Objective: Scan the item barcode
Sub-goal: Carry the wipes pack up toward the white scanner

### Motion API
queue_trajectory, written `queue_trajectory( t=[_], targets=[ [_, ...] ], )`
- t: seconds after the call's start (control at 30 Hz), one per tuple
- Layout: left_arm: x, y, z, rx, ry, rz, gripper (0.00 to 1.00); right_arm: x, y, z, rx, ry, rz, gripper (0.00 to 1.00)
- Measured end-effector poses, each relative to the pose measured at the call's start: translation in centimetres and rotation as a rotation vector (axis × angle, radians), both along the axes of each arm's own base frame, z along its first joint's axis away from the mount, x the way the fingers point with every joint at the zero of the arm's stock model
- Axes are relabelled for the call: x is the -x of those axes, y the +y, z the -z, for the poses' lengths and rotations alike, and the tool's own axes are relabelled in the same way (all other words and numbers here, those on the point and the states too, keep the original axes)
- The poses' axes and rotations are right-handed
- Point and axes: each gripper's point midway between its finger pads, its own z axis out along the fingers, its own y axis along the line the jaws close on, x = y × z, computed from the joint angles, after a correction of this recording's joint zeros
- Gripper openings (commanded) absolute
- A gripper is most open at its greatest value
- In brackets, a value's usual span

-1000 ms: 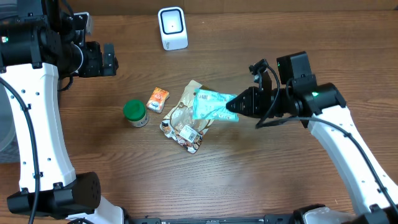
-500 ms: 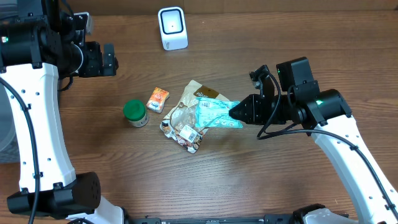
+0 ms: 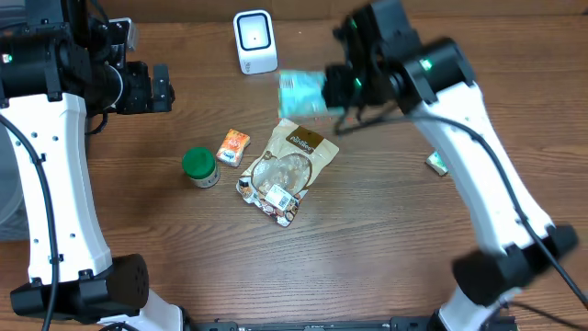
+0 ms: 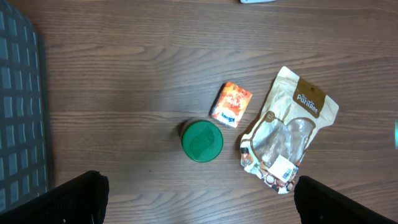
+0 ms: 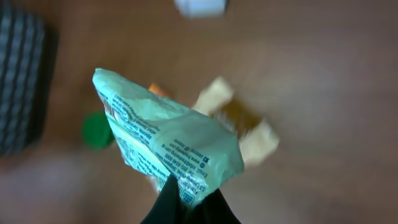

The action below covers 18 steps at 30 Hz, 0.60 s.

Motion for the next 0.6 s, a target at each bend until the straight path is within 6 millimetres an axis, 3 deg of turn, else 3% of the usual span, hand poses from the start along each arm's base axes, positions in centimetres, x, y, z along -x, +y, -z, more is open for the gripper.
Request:
queue_trajectory(
  t=[0.2,0.3,0.43,0.6],
  targets=[
    [0.0,0.0,0.0,0.0,0.0,0.0,0.99,-9.2,1.2,-2.6,0.153,-0.394,0.086,0.04],
    [0.0,0.0,0.0,0.0,0.0,0.0,1.0,-12.9,2.9,-4.0,0.23,-0.597,0.096,0.04],
    [0.0,0.0,0.0,0.0,0.0,0.0,1.0,-16.1,5.2,-4.7,0.328,-0.796,0.053,0.04],
    [0.0,0.0,0.0,0.0,0.0,0.0,1.0,-18.7,6.8,-3.2,0.493,-0.932,-0.037,0.04]
  ],
)
